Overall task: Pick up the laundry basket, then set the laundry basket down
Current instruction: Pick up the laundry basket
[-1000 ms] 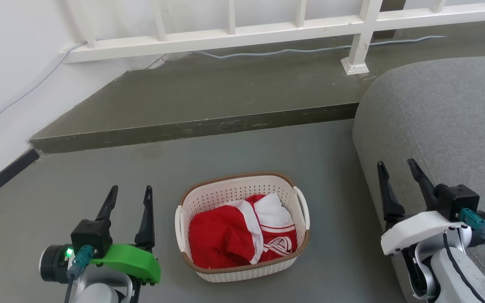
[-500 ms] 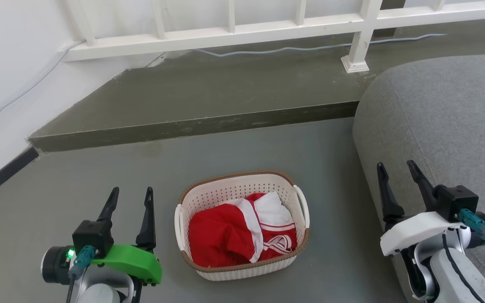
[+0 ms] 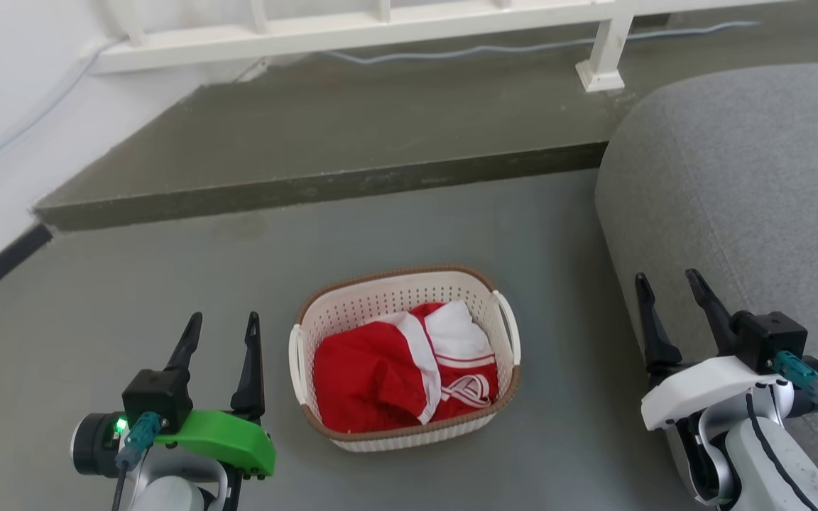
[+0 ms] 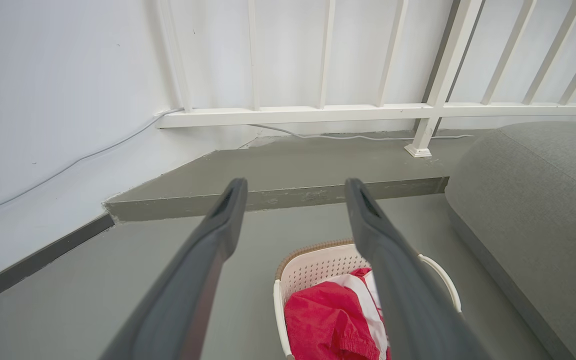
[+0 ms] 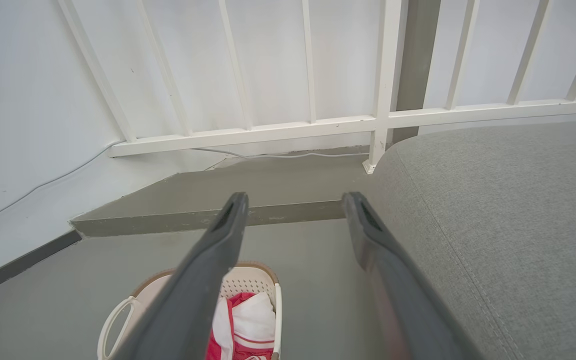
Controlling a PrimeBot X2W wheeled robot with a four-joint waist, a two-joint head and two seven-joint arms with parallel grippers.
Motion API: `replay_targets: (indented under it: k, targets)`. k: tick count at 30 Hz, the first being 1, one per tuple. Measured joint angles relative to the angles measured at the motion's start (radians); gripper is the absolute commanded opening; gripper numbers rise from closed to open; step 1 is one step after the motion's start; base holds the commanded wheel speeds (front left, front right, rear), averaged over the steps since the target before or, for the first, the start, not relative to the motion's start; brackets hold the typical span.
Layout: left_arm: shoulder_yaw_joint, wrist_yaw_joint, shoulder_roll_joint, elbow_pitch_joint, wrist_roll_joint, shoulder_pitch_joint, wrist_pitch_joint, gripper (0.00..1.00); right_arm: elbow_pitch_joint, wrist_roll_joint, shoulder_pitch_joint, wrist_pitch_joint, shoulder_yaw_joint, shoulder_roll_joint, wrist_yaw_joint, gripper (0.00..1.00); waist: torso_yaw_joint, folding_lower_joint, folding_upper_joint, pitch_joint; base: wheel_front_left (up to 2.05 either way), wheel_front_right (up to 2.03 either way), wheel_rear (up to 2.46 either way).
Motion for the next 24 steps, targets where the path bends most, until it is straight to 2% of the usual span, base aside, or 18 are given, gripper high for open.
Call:
replay_targets:
  k: [24]
  targets:
    - [0.003,-0.01,-0.009,-0.047,0.0,-0.102,0.0,1.0,-0.022,-0.005,-0.092,0.0,-0.014,0.016,0.0,1.0,0.0,0.0,0.0,0.239,0.0,0.0,0.0]
